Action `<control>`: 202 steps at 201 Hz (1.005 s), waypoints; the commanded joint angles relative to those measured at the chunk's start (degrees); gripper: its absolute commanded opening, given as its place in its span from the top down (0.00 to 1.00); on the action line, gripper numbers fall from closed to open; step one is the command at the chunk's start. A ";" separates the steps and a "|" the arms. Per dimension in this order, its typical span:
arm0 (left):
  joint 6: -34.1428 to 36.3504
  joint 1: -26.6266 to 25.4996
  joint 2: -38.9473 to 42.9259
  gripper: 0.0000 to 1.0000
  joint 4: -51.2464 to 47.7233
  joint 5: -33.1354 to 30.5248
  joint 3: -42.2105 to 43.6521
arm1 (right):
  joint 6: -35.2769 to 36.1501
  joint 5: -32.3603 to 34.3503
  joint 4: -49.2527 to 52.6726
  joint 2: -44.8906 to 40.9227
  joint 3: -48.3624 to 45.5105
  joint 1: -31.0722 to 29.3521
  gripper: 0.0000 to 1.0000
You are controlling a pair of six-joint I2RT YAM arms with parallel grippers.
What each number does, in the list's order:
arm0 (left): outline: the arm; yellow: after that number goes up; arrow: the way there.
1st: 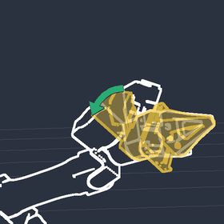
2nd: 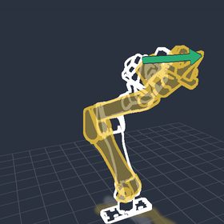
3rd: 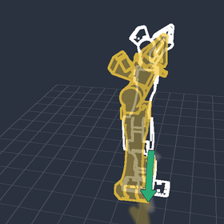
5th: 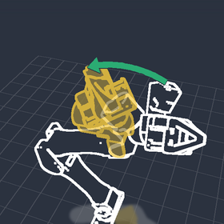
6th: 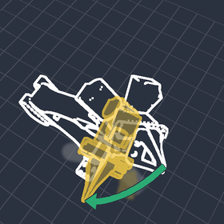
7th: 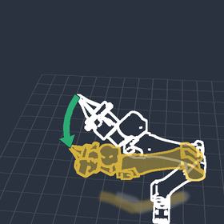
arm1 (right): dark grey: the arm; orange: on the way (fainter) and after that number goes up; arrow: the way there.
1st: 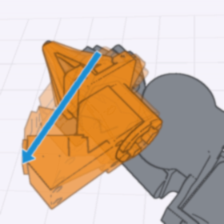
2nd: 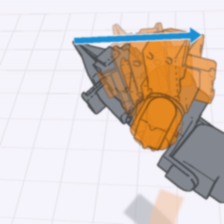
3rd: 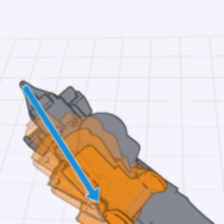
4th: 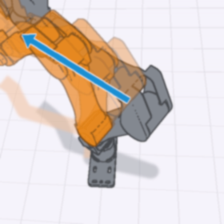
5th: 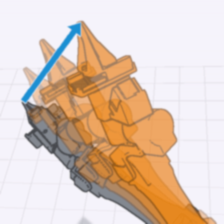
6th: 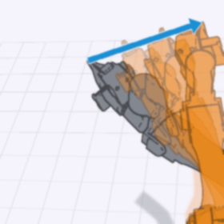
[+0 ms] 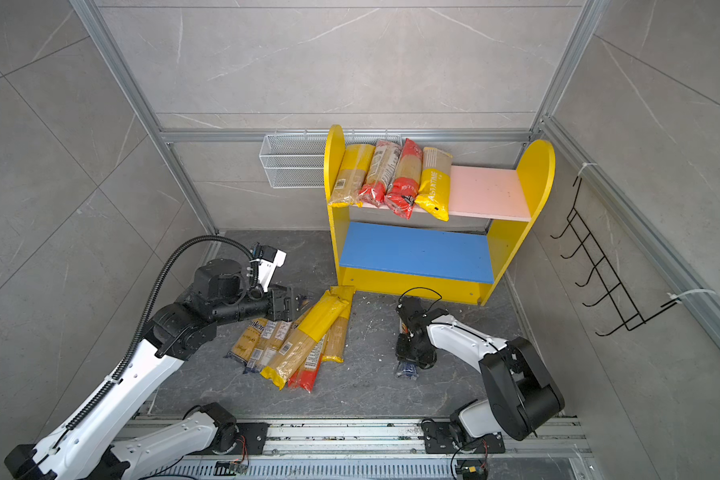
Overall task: Place and organize the pasta boxes and bags onto the shelf
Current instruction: 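Grasp the blue Barilla spaghetti box with the right gripper, then lift the Barilla box upright and carry it to the pink shelf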
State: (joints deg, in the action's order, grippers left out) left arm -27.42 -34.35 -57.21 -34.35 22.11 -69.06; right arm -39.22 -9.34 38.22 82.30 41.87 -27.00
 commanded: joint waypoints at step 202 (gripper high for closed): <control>3.07 0.08 -2.27 0.00 0.92 3.64 -5.43 | 0.19 1.81 46.32 -38.95 42.17 -0.58 0.77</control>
State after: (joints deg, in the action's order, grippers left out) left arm -25.74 -34.35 -59.05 -34.70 23.31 -71.26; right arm -42.19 -12.80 81.21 43.35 74.98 -27.38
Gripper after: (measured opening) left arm 0.998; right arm 0.380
